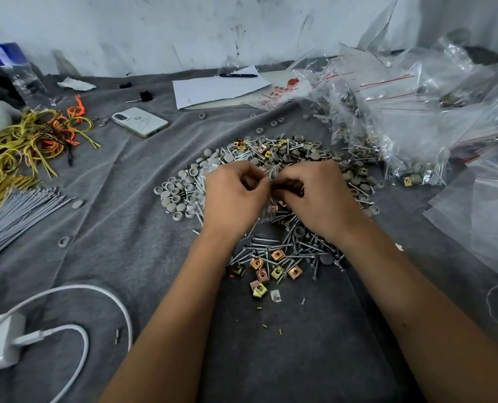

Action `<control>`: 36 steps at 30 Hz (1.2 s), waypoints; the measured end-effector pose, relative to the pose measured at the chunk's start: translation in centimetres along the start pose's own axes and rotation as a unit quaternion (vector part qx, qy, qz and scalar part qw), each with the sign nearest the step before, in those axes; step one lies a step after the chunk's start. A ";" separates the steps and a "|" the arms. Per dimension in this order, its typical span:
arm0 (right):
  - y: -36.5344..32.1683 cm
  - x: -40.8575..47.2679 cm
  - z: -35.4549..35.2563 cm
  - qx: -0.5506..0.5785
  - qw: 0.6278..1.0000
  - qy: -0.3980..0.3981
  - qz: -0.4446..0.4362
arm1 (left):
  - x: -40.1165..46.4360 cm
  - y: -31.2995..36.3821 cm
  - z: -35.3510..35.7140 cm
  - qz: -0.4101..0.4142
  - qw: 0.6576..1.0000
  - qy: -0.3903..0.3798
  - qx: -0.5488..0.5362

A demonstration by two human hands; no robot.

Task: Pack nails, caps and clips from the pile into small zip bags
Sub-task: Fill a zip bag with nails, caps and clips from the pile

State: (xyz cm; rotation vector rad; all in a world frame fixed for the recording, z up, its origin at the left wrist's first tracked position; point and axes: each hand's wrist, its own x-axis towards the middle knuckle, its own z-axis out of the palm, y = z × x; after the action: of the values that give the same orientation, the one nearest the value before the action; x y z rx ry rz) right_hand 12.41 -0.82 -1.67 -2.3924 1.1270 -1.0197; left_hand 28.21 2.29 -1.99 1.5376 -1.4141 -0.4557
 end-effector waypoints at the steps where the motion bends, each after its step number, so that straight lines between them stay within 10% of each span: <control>1: -0.2 0.0 0.1 0.000 1.000 0.008 -0.013 | 0.0 0.0 0.0 -0.001 1.000 0.004 -0.004; 10: -0.3 -0.2 0.7 0.042 0.996 0.076 -0.007 | 0.1 0.1 -0.1 -0.021 0.997 0.022 -0.074; 19: -0.1 -0.1 0.8 -0.051 0.995 -0.087 0.011 | 0.4 -0.6 -0.3 -0.031 0.994 0.074 -0.070; 27: -0.4 -0.2 0.2 -0.021 0.998 -0.055 0.015 | 0.3 -0.9 -0.3 -0.020 0.996 0.089 0.006; 36: -1.1 -0.2 0.4 -0.074 0.957 -0.279 -0.034 | 0.6 -1.3 -0.5 -0.029 0.994 0.101 0.004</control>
State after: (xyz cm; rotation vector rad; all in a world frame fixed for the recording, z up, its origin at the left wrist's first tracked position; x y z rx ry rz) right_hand 13.19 0.03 -1.46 -2.6032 0.9339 -0.2348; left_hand 29.48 1.78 -2.64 1.5878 -1.2185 -0.3203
